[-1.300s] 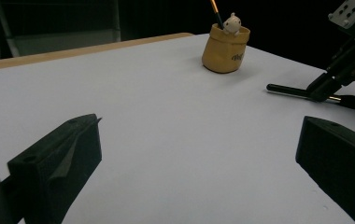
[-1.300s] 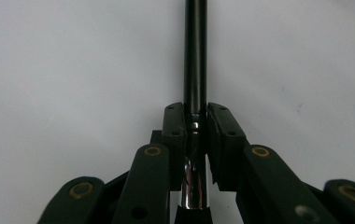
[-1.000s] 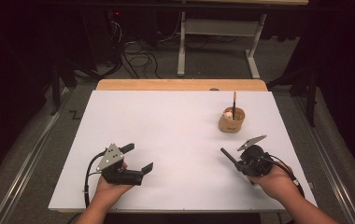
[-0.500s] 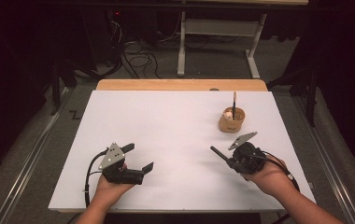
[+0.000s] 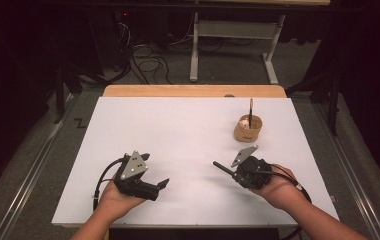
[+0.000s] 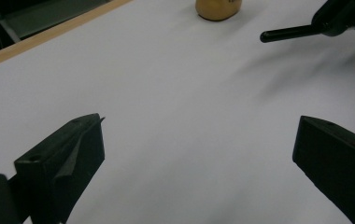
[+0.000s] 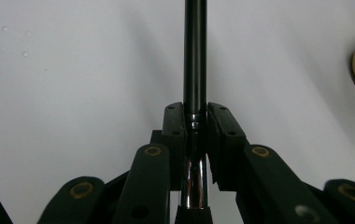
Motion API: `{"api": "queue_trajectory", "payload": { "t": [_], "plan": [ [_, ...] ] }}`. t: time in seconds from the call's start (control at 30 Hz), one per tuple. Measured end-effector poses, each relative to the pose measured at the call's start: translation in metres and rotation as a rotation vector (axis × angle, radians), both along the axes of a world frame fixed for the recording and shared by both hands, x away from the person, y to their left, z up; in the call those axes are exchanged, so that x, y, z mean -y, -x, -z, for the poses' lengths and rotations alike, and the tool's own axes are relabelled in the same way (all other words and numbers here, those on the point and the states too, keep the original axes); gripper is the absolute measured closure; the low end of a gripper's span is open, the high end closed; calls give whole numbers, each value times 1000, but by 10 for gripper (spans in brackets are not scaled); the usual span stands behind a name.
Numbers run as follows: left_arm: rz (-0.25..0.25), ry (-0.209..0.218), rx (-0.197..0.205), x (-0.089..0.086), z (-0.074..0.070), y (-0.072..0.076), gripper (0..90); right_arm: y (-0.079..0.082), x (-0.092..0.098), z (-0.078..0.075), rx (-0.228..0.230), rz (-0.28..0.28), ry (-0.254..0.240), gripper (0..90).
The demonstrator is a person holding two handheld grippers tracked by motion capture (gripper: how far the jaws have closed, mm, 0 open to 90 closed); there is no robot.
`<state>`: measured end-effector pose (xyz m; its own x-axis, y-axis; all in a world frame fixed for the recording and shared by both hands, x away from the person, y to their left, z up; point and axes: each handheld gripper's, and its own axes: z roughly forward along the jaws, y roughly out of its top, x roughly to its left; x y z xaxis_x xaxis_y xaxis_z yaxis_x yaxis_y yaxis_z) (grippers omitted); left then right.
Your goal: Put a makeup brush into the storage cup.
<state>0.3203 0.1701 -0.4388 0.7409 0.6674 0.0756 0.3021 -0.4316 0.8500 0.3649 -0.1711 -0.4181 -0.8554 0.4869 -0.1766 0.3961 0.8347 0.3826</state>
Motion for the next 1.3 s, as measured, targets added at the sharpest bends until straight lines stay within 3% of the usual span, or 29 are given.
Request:
{"api": "queue_trajectory", "payload": {
  "t": [0.33,0.53,0.83,1.13,1.3],
  "plan": [
    [71,-147,16,20,-13,6,40,9,-19,-2,44,-95,24,795],
    [91,-234,54,30,-15,8,40,12,-28,-3,61,-137,39,795],
    [158,-356,91,45,-15,12,82,16,-39,-5,85,-194,61,796],
    [179,-380,104,53,-17,14,100,24,-44,-9,119,-258,73,795],
    [179,-381,99,53,-17,13,100,25,-46,-8,118,-258,71,796]
  ]
}}
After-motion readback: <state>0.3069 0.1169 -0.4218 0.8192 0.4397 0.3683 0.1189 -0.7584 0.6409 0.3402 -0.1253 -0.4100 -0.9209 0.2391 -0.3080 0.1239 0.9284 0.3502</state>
